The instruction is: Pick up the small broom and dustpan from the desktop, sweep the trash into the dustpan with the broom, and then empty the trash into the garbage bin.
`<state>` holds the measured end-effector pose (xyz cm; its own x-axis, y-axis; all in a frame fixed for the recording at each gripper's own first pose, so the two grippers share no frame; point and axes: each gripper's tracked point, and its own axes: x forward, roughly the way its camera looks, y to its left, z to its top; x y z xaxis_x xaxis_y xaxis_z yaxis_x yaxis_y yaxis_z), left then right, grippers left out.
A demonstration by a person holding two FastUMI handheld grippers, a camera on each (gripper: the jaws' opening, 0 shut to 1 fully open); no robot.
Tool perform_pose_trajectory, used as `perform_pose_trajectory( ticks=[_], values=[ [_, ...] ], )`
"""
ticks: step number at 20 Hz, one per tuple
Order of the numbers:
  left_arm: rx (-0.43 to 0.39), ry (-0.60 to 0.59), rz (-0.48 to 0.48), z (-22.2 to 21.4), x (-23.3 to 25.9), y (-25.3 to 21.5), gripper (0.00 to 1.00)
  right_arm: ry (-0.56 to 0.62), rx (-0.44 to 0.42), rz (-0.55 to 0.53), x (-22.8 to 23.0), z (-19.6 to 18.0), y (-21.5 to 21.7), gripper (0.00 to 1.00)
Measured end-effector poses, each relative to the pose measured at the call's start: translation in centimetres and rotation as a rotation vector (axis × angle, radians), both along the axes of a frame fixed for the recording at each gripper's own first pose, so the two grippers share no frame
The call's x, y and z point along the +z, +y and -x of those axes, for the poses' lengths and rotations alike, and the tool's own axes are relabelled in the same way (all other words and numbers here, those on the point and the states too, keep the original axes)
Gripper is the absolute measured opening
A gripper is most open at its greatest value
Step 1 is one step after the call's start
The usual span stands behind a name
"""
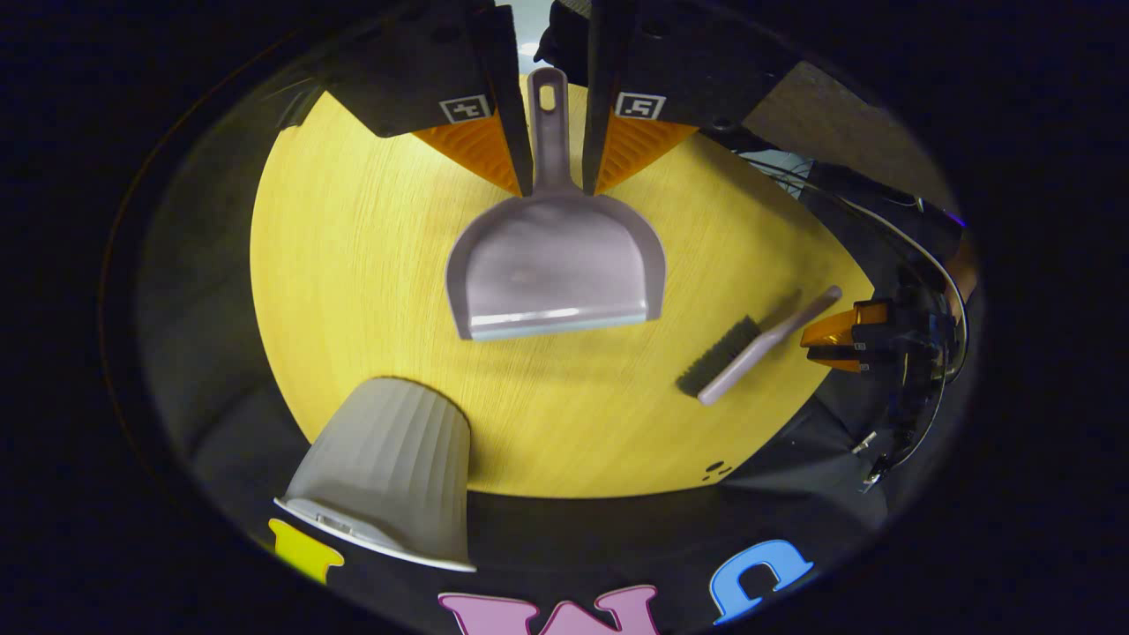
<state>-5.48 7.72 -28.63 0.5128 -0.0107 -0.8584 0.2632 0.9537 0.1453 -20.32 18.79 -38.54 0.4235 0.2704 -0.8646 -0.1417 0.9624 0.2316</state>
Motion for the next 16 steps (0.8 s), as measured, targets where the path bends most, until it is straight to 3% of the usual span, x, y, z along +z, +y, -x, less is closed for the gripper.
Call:
perform_pose_trajectory(
  ticks=[8, 16],
  values=[
    [0.025, -0.395, 0.154, -5.8, 11.5, -3.3, 0.31, -0.414, -0.038, -0.003, 10.3, -6.9, -0.2, 0.36],
    [0.041, -0.603, 0.233, -7.7, 19.4, -4.8, 0.31, -0.638, -0.054, 0.023, 17.8, -9.1, -1.0, 0.35]
  ],
)
